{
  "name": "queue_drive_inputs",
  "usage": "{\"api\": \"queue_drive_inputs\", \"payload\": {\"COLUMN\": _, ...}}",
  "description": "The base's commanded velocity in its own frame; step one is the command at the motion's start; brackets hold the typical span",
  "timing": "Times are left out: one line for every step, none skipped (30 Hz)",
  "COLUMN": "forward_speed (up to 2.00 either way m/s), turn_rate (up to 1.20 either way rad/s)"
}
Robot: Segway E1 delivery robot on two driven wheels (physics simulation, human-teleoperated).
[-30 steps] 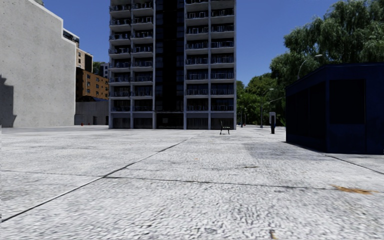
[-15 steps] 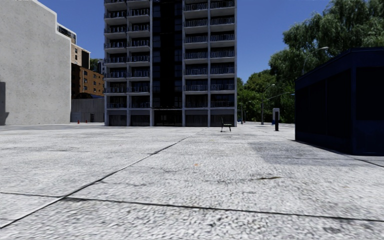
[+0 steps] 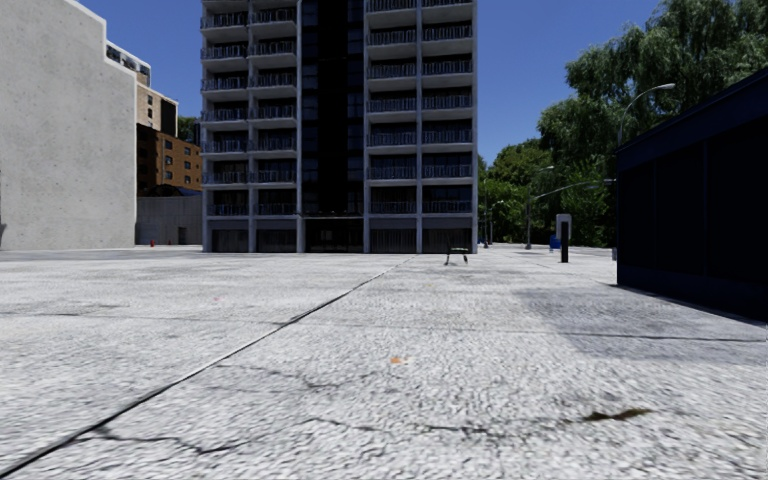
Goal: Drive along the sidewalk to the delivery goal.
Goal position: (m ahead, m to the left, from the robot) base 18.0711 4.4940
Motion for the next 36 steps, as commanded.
{"api": "queue_drive_inputs", "payload": {"forward_speed": 1.77, "turn_rate": 0.00}}
{"api": "queue_drive_inputs", "payload": {"forward_speed": 1.77, "turn_rate": 0.00}}
{"api": "queue_drive_inputs", "payload": {"forward_speed": 2.00, "turn_rate": 0.00}}
{"api": "queue_drive_inputs", "payload": {"forward_speed": 2.00, "turn_rate": 0.00}}
{"api": "queue_drive_inputs", "payload": {"forward_speed": 2.00, "turn_rate": 0.00}}
{"api": "queue_drive_inputs", "payload": {"forward_speed": 2.00, "turn_rate": 0.00}}
{"api": "queue_drive_inputs", "payload": {"forward_speed": 2.00, "turn_rate": 0.00}}
{"api": "queue_drive_inputs", "payload": {"forward_speed": 2.00, "turn_rate": 0.00}}
{"api": "queue_drive_inputs", "payload": {"forward_speed": 2.00, "turn_rate": 0.00}}
{"api": "queue_drive_inputs", "payload": {"forward_speed": 2.00, "turn_rate": 0.00}}
{"api": "queue_drive_inputs", "payload": {"forward_speed": 2.00, "turn_rate": 0.00}}
{"api": "queue_drive_inputs", "payload": {"forward_speed": 2.00, "turn_rate": 0.00}}
{"api": "queue_drive_inputs", "payload": {"forward_speed": 2.00, "turn_rate": 0.00}}
{"api": "queue_drive_inputs", "payload": {"forward_speed": 2.00, "turn_rate": 0.00}}
{"api": "queue_drive_inputs", "payload": {"forward_speed": 2.00, "turn_rate": 0.00}}
{"api": "queue_drive_inputs", "payload": {"forward_speed": 2.00, "turn_rate": 0.00}}
{"api": "queue_drive_inputs", "payload": {"forward_speed": 2.00, "turn_rate": 0.00}}
{"api": "queue_drive_inputs", "payload": {"forward_speed": 2.00, "turn_rate": 0.00}}
{"api": "queue_drive_inputs", "payload": {"forward_speed": 2.00, "turn_rate": 0.00}}
{"api": "queue_drive_inputs", "payload": {"forward_speed": 2.00, "turn_rate": 0.00}}
{"api": "queue_drive_inputs", "payload": {"forward_speed": 2.00, "turn_rate": 0.00}}
{"api": "queue_drive_inputs", "payload": {"forward_speed": 2.00, "turn_rate": 0.00}}
{"api": "queue_drive_inputs", "payload": {"forward_speed": 2.00, "turn_rate": 0.00}}
{"api": "queue_drive_inputs", "payload": {"forward_speed": 2.00, "turn_rate": 0.00}}
{"api": "queue_drive_inputs", "payload": {"forward_speed": 2.00, "turn_rate": 0.00}}
{"api": "queue_drive_inputs", "payload": {"forward_speed": 2.00, "turn_rate": 0.00}}
{"api": "queue_drive_inputs", "payload": {"forward_speed": 2.00, "turn_rate": 0.01}}
{"api": "queue_drive_inputs", "payload": {"forward_speed": 2.00, "turn_rate": 0.01}}
{"api": "queue_drive_inputs", "payload": {"forward_speed": 2.00, "turn_rate": 0.18}}
{"api": "queue_drive_inputs", "payload": {"forward_speed": 2.00, "turn_rate": 0.25}}
{"api": "queue_drive_inputs", "payload": {"forward_speed": 2.00, "turn_rate": 0.30}}
{"api": "queue_drive_inputs", "payload": {"forward_speed": 2.00, "turn_rate": 0.31}}
{"api": "queue_drive_inputs", "payload": {"forward_speed": 2.00, "turn_rate": 0.31}}
{"api": "queue_drive_inputs", "payload": {"forward_speed": 2.00, "turn_rate": 0.34}}
{"api": "queue_drive_inputs", "payload": {"forward_speed": 2.00, "turn_rate": 0.35}}
{"api": "queue_drive_inputs", "payload": {"forward_speed": 2.00, "turn_rate": 0.36}}
